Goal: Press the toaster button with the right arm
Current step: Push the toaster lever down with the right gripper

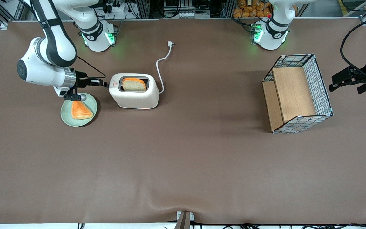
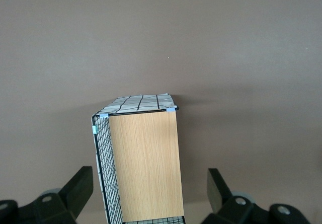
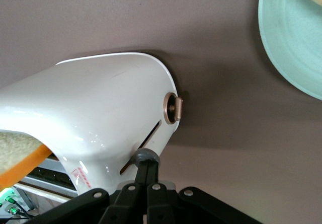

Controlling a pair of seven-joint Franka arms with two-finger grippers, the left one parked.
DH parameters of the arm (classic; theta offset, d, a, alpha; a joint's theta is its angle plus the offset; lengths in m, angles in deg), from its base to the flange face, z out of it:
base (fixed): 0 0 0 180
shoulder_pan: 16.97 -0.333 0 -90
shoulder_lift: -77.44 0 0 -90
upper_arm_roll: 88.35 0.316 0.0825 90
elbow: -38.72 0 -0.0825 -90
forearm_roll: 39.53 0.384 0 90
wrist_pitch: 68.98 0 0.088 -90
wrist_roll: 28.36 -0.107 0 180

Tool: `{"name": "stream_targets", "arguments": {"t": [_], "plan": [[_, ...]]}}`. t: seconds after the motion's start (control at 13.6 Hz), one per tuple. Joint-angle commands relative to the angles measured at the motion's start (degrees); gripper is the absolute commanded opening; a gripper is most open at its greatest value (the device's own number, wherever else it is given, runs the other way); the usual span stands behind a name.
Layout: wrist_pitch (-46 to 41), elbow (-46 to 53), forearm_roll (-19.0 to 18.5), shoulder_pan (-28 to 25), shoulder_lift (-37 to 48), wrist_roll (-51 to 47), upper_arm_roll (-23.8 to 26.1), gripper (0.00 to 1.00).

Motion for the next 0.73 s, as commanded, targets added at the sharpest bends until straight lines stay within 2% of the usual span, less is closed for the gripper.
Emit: {"name": "stream_targets", "arguments": {"t": [0.0,0.15,0.66], "plan": [[2.8,-0.7,1.8,-0.7,-1.4,3.4,-0.1,0.0],[3.0,-0.7,4.1,-0.6,-2.8,5.8,-0.2,0.0],[5.0,-0.7,4.4,-0.8,-4.8,6.3,-0.1,0.0]]}}
